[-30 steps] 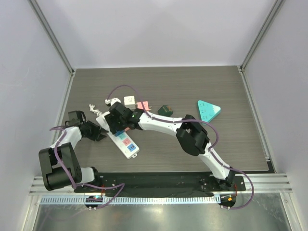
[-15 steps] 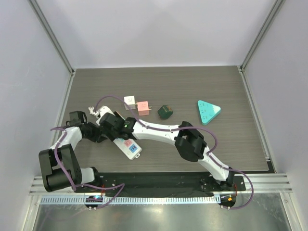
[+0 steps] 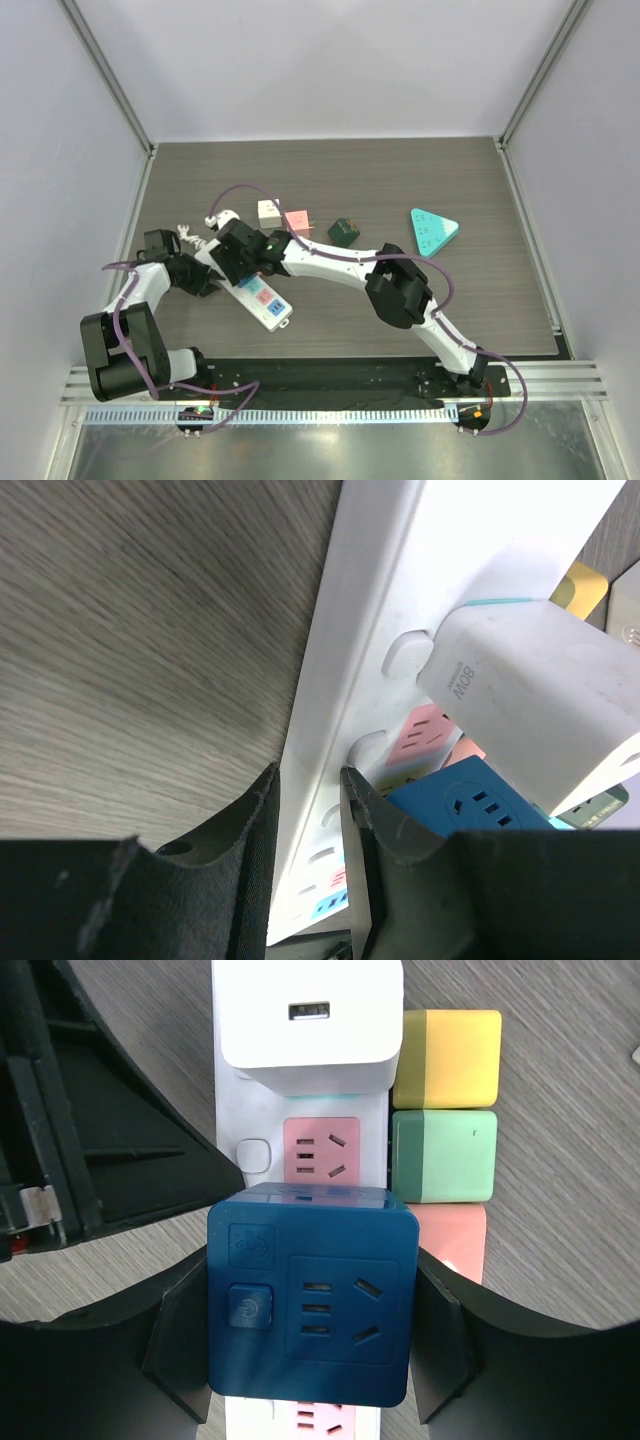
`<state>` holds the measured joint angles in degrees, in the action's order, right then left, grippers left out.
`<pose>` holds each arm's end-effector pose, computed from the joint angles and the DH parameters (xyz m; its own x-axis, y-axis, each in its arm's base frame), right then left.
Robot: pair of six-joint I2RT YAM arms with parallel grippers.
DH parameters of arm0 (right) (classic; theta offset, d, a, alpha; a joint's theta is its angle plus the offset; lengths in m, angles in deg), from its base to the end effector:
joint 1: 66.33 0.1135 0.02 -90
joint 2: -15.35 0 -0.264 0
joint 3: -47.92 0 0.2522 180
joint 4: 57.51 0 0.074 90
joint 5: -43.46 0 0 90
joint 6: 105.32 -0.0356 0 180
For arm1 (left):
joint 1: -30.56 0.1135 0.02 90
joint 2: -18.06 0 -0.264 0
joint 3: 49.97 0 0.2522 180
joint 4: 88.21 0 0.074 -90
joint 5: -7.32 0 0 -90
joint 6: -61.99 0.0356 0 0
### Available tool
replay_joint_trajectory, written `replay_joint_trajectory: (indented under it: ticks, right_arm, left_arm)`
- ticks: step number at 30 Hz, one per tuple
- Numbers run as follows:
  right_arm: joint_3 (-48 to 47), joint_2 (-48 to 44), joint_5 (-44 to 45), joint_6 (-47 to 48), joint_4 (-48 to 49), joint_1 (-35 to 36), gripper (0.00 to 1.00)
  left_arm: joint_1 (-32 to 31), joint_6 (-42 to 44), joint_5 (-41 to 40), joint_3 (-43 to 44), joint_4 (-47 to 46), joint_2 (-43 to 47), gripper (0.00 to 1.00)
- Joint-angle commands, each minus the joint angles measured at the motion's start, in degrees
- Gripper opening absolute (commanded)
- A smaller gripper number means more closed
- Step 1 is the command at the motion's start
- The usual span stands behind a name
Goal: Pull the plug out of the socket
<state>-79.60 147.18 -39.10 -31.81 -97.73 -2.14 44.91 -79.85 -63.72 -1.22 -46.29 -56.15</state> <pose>0.2329 0.4710 0.2146 -0.5347 -0.4592 -0.7093 -0.7307 0.6728 0.1153 0.2134 0.0426 0.1597 -0.4634 -0.8861 -0.0018 -0.7732 0.4054 -0.4877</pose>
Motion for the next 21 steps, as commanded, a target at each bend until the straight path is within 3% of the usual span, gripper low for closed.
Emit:
replay_joint_trajectory:
  ticks: [1,5,8,12,15,21]
  right_arm:
    - [-1.6,-5.8,0.1,5.8,10.4,4.6,0.01]
    - [-1.7,-5.5,8.2,12.2,8.9,6.5,0.01]
    - [-3.8,-5.0,9.1,11.9,7.3,6.6,0.01]
    - [-4.1,-5.9,0.8,3.2,6.9,3.4,0.01]
    - [0.4,-7.8,-10.2,-6.3,12.9,0.1,0.01]
    - [2.2,-10.1,-8.8,-5.5,12.2,0.0,0.01]
  left_arm:
    - [-0.4,2.2,-1.5,2.1,3.7,0.5,0.31]
    - [-0.5,2.4,-1.6,2.6,4.6,1.2,0.32]
    - [-0.4,2.4,-2.4,1.9,4.5,2.0,0.32]
    - [-0.5,2.2,-2.2,1.1,4.1,1.9,0.32]
    - [-0.5,2.1,-2.2,1.1,4.1,2.3,0.32]
    - [-0.5,2.1,-2.7,1.4,4.6,3.8,0.32]
